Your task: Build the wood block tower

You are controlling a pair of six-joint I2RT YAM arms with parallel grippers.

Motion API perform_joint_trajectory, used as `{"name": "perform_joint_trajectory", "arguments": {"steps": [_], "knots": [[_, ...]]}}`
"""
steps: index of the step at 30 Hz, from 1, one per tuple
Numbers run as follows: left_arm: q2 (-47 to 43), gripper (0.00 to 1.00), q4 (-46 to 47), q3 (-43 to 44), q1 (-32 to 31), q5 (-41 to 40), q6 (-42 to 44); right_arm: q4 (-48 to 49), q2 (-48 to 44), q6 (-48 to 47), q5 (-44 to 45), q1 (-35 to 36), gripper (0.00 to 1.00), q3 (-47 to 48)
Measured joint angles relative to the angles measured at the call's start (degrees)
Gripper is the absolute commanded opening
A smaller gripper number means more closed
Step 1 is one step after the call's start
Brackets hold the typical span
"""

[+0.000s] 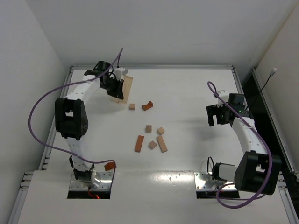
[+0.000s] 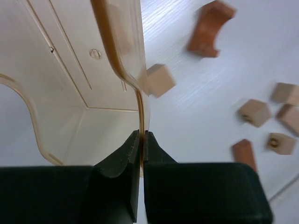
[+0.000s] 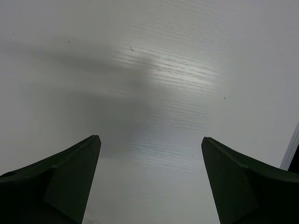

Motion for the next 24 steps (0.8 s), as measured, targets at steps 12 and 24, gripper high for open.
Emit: {"name": "perform_joint_trajectory", "arguments": {"steps": [12, 24], "knots": [[2.3, 0.0, -1.9, 2.5, -7.8, -28.5, 11.5, 0.6, 0.2, 0.0, 0.0, 0.0, 0.86, 0.0], [16.9, 0.0, -5.4, 13.7, -17.4, -34.1, 16.8, 0.6, 0.2, -0.2, 0.0, -0.1, 0.86, 0.0]]}}
